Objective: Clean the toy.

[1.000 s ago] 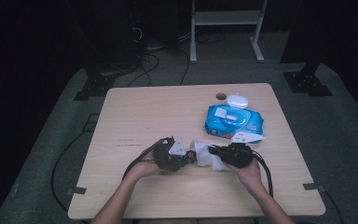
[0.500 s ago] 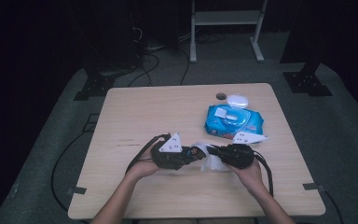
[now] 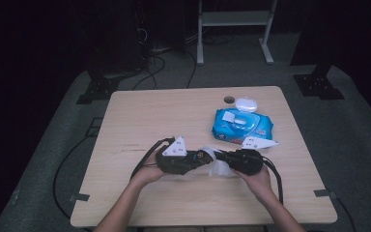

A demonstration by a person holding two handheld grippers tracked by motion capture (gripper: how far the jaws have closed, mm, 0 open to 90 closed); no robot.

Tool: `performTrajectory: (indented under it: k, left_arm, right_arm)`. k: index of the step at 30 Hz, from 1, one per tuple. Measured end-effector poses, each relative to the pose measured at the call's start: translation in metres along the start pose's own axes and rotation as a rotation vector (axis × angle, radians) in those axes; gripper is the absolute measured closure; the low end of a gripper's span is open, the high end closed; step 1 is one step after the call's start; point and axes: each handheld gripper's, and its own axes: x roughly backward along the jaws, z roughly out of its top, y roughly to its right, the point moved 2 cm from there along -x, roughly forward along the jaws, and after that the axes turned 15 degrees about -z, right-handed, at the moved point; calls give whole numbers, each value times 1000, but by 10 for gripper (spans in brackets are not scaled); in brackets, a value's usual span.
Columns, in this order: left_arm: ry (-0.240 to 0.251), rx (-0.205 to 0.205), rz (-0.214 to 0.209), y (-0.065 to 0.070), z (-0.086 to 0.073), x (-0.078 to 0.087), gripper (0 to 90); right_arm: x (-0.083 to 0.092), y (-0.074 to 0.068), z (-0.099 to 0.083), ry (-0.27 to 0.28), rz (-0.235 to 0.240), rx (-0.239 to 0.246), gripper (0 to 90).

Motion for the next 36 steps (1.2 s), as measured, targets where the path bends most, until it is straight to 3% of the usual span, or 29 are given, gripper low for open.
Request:
performTrajectory:
  k: [5,10,13,19,21,23,26,30,36]
  left_arm:
    - [-2,19,-9,-2,-6,-3,562]
    - [-6,26,-11,-3,-8,-5,562]
    - [-47,30,9,-6,-11,-7,562]
    - [-106,74,33,-14,-20,-10,562]
    - [-139,129,62,-21,-25,-10,562]
    - [-163,154,80,-25,-28,-12,562]
    - [-218,196,97,-31,-33,-17,562]
    - [-253,225,112,-34,-31,-19,560]
    - [-231,251,104,-37,-32,-16,551]
  right_arm:
    - [-6,1,-3,-26,4,-8,865]
    - [-14,3,-11,-97,-6,-9,865]
    - [-16,5,-13,-119,-12,-11,865]
    - [-7,15,-8,-77,-45,-45,864]
    - [-3,19,-7,-66,-52,-60,864]
    - [-2,22,-7,-64,-57,-71,864]
    - [-3,22,-8,-69,-59,-68,864]
    - [-5,20,-8,-71,-58,-60,864]
    - [-5,20,-9,-74,-60,-57,864]
